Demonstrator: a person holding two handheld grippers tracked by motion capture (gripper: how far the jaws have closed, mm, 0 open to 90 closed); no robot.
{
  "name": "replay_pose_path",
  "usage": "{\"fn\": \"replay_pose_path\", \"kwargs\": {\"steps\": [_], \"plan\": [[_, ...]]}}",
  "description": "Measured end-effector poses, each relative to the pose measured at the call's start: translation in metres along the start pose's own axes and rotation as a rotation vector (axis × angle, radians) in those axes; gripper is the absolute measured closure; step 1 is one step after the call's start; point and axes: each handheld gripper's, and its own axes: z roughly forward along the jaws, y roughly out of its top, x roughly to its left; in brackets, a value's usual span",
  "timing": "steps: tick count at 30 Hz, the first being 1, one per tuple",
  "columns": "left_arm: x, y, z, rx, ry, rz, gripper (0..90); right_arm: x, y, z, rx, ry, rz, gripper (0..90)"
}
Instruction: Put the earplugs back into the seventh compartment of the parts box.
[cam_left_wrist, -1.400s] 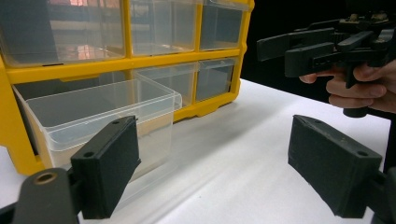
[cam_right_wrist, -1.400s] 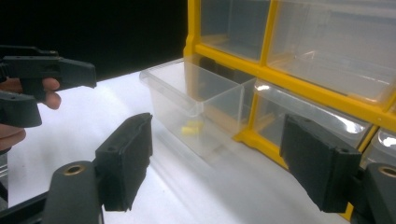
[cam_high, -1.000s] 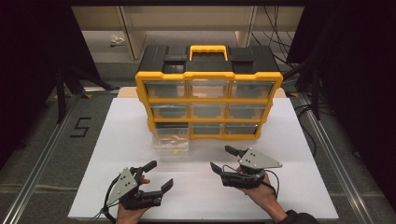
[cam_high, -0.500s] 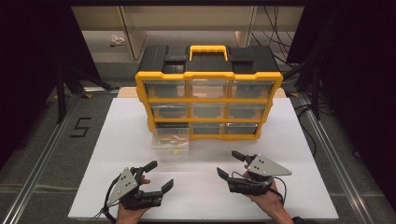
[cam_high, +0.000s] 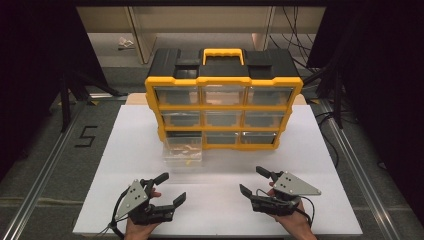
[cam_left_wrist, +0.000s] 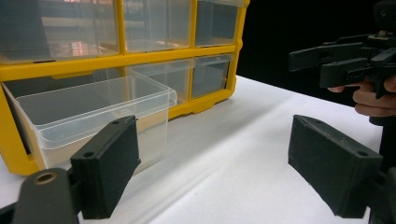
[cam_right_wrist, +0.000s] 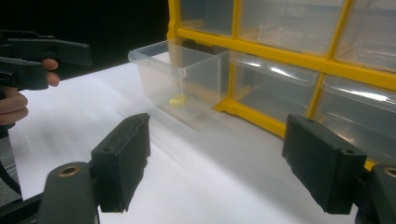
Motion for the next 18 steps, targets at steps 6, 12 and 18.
{"fn": "replay_pose_path", "kwargs": {"steps": [6, 12, 18], "plan": [[0.000, 0.000, 0.000, 0.001, 0.000, -0.001, 16.1, -0.002, -0.005, -0.011, -0.017, -0.022, 0.025, 24.2], [0.000, 0.000, 0.000, 0.000, 0.001, -0.004, 16.1, -0.003, -0.007, -0.011, -0.020, -0.031, 0.026, 24.2], [0.000, 0.000, 0.001, 0.001, 0.001, -0.002, 16.1, -0.002, -0.007, -0.011, -0.023, -0.030, 0.018, 24.3]]}}
